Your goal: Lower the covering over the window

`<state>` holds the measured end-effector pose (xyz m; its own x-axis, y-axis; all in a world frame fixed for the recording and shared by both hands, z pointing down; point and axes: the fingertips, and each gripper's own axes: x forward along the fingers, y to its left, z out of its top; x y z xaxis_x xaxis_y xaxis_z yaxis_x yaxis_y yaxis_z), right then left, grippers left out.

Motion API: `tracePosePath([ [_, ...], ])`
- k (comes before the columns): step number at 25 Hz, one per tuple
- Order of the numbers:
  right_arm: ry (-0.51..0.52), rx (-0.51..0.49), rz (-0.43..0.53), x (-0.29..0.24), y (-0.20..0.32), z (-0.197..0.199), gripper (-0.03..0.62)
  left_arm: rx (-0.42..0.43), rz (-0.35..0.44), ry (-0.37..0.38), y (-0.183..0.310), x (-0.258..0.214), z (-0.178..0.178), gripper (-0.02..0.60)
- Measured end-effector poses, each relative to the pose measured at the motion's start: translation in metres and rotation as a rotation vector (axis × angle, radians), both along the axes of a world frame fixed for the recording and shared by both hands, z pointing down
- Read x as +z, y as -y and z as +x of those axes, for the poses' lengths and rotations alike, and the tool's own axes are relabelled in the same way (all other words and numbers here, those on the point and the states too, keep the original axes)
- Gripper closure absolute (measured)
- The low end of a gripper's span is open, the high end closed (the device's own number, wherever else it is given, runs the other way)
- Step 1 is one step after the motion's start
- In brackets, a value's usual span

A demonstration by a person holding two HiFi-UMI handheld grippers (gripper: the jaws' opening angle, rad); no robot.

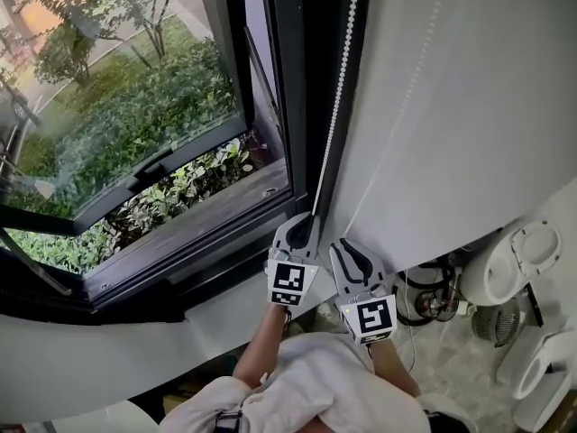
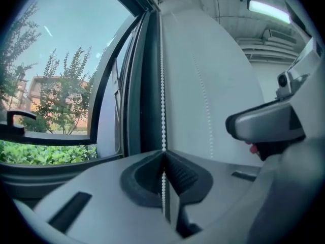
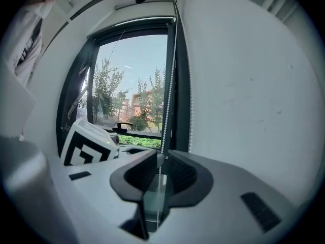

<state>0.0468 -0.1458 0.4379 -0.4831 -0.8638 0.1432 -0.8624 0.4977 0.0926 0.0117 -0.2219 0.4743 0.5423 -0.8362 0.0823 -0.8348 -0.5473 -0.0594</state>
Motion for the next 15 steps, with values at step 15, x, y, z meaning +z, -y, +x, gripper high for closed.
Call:
tracePosePath([
  [15, 0.025, -0.107, 0.179, -0.084, 0.008, -0.033, 0.479, 0.094, -0.004, -0.013, -0.052, 0.004, -0.002, 0.566],
])
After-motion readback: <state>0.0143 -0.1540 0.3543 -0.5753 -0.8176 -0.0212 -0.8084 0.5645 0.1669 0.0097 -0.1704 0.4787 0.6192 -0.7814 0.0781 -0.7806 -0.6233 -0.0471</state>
